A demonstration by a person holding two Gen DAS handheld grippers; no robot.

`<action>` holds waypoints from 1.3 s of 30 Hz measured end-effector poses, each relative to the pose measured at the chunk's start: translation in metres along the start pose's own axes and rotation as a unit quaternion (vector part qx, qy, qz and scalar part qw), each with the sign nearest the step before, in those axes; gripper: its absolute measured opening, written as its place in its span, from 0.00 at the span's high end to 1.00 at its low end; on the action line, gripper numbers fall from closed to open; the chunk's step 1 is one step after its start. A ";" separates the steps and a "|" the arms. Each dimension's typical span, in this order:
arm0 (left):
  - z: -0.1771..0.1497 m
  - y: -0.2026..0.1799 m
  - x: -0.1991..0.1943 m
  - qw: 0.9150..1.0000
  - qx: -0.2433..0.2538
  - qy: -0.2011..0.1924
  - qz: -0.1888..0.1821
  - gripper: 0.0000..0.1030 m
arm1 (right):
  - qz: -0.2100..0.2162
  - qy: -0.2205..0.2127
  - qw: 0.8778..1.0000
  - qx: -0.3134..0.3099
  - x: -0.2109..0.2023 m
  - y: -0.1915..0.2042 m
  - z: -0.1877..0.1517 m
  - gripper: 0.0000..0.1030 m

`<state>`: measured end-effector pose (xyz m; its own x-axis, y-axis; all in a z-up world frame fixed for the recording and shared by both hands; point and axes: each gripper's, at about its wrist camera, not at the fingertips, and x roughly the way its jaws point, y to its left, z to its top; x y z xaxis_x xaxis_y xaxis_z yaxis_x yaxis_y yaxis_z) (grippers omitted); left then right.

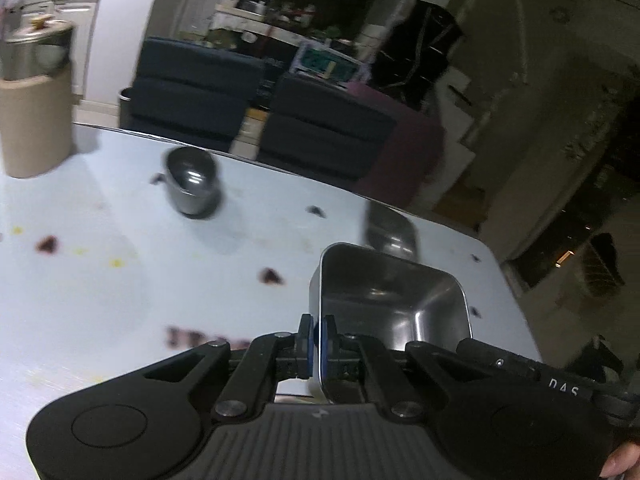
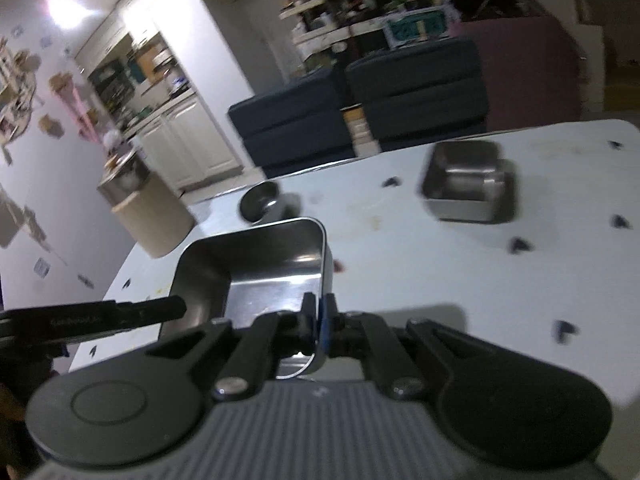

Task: Organize plates and bowls
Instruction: 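Lift the steel tray with both tools and carry it toward the nested bowls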

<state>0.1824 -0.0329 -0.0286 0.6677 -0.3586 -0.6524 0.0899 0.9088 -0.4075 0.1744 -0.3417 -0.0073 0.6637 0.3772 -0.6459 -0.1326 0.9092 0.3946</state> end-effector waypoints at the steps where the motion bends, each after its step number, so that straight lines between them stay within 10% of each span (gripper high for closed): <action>1: -0.003 -0.009 0.004 1.000 0.001 0.003 -0.006 0.97 | -0.005 -0.002 1.000 0.005 -0.007 -0.008 -0.001 0.97; 17: -0.060 -0.101 0.074 0.992 0.053 0.105 -0.045 0.96 | -0.102 0.020 0.993 0.057 -0.079 -0.120 -0.041 0.97; 39: -0.106 -0.127 0.119 0.969 0.177 0.174 -0.006 0.92 | -0.163 0.078 0.983 0.036 -0.072 -0.135 -0.056 0.97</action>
<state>0.1717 -0.2138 -0.1218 0.3813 -0.3636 -0.8500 0.3856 0.8982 -0.2112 0.1038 -0.4818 -0.0508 0.5413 0.0962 -0.8353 0.1240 0.9734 0.1925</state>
